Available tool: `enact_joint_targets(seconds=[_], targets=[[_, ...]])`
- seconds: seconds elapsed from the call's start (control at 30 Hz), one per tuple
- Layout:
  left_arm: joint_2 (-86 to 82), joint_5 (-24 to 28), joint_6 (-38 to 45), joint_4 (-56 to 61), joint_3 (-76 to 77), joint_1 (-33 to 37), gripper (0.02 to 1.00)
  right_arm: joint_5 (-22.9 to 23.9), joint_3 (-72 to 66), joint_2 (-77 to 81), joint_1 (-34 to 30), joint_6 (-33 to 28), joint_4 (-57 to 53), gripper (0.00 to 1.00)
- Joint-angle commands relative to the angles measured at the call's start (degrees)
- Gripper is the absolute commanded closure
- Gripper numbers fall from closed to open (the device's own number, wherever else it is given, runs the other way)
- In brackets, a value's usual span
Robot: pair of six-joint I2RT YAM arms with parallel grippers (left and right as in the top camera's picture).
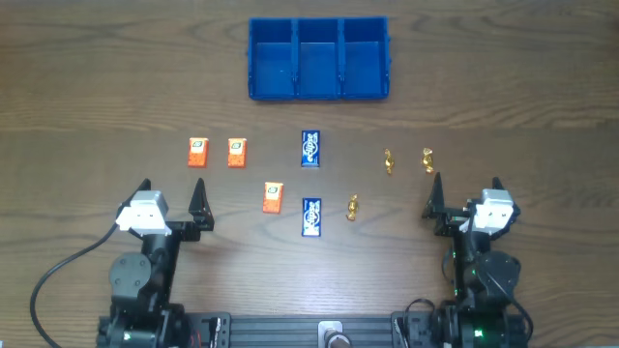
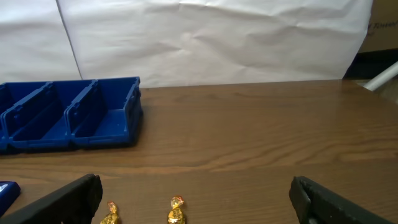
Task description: Sort Candies Into Trays
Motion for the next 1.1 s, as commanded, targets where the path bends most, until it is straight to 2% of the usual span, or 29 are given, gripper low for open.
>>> enact_joint_targets(seconds=[0.03,0.57,0.63,0.7,0.9,1.1], targets=[[-0.37,-0.96,0.81,-1.95,-1.29,0.17,0.020,0.31,0.00,0.07,-0.13,-0.68,-0.52,0.003],[-0.37,-1.11,-0.52,-2.05,-0.96,0.11,0.020,0.31,0.00,0.07,-0.13,-0.68,-0.52,0.001],[0.55,0.37,-1.46,-4.76,2.05,0.09,0.020,0.31,0.00,0.07,-0.13,-0.68,-0.52,0.003],[6.49,2.08,-1.44,-9.49,10.03,0.09,0.020,0.31,0.00,0.07,-0.13,-0.68,-0.52,0.003],[34.38,1.97,-0.28,-23.74,39.32,0.09,0.020,0.31,0.00,0.07,-0.13,-0.68,-0.52,0.003],[65.96,1.38,6.21,-33.75,61.46,0.15,0.020,0.31,0.00,0.07,-0.13,-0.68,-0.52,0.003]])
